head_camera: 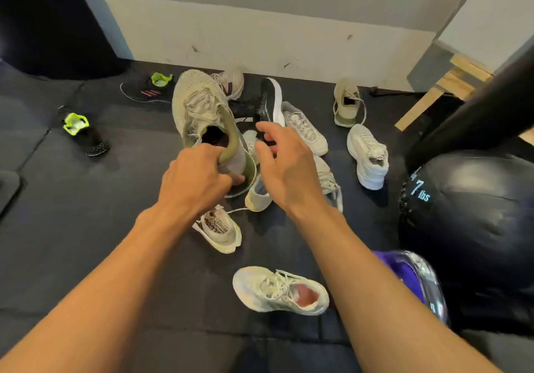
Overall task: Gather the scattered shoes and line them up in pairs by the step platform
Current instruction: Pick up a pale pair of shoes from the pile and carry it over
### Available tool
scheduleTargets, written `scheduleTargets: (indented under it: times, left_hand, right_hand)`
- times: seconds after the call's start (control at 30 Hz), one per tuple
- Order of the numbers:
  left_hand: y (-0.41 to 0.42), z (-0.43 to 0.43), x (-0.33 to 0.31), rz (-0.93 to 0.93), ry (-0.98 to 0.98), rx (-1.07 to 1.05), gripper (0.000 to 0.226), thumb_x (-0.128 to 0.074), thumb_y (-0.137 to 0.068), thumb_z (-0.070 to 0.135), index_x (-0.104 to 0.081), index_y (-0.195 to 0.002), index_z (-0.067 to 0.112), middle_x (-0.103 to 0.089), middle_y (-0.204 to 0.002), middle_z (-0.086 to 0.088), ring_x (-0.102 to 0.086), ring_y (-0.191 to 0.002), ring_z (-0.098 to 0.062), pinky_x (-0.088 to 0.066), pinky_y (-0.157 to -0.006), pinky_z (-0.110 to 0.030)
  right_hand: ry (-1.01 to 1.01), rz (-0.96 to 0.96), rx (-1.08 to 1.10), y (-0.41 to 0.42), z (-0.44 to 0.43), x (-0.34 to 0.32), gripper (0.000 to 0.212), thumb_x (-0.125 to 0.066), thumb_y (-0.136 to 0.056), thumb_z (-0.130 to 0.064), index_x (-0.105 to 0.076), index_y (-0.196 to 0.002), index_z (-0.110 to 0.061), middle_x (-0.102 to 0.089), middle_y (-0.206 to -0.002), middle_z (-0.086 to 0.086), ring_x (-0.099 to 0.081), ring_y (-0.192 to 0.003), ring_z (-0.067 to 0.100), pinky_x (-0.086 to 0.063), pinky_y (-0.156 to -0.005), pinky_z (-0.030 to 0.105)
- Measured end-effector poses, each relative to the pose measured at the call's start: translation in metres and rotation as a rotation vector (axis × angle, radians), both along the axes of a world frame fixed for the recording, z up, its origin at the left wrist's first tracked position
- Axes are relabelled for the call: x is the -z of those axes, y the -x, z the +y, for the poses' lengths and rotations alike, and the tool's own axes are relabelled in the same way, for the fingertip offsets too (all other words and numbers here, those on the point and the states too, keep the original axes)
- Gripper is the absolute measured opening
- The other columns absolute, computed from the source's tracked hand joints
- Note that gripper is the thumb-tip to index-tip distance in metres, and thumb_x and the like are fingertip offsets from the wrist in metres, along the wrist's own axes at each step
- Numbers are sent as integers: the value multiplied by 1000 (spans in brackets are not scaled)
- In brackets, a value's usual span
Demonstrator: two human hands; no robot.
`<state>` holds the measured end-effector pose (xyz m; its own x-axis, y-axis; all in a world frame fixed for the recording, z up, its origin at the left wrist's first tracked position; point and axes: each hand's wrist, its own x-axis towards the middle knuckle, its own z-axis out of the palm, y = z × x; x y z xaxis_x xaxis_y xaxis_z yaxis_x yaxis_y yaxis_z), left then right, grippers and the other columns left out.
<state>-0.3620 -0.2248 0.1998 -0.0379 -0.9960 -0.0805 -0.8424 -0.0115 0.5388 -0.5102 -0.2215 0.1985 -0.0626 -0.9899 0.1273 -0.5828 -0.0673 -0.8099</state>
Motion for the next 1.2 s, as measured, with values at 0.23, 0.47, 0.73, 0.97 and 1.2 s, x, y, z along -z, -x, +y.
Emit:
scheduleTargets:
  times: [0.23,0.47,0.73,0.97,1.2]
  left_hand:
    - [-8,12,-63,-122,-51,21,18,-72,-73,35,-54,-69,31,-57,-70,6,-59,-76,-32,-38,-62,-32]
    - [-30,14,-83,-278,49,148,14,-58,-89,40,-59,-99,30,-56,-98,6,-62,-84,-28,-33,-59,-33]
    - [-44,-75,-121,43,-23,129,11,-74,-78,24,-66,-86,22,-57,-83,5,-58,-83,-27,-41,-66,-34]
    - [-4,-158,-141,67,-211,253,29,-78,-74,20,-52,-62,26,-57,-60,14,-52,-60,-5,-34,-54,-23]
    - [32,-237,-137,-29,-246,380,21,-76,-73,20,-57,-68,13,-66,-71,-2,-60,-71,-24,-44,-59,-30]
  right_hand:
    - [-110,44,6,-15,-4,-69,36,-47,-96,-30,-51,-132,-25,-55,-127,0,-57,-109,20,-47,-91,44]
    - [-205,189,-117,-46,-13,-108,41,-43,-98,-32,-39,-139,-25,-47,-130,1,-51,-113,24,-44,-89,43]
    - [-160,199,-86,-40,-89,-132,40,-43,-99,-26,-40,-138,-25,-49,-132,4,-52,-114,26,-46,-89,48]
    - [-221,238,-27,6,-144,-129,47,-44,-98,-27,-34,-144,-20,-41,-142,5,-46,-125,25,-42,-95,41]
    - [-285,242,104,59,-208,-117,37,-42,-97,-20,-45,-134,-18,-45,-135,6,-51,-116,27,-39,-87,36]
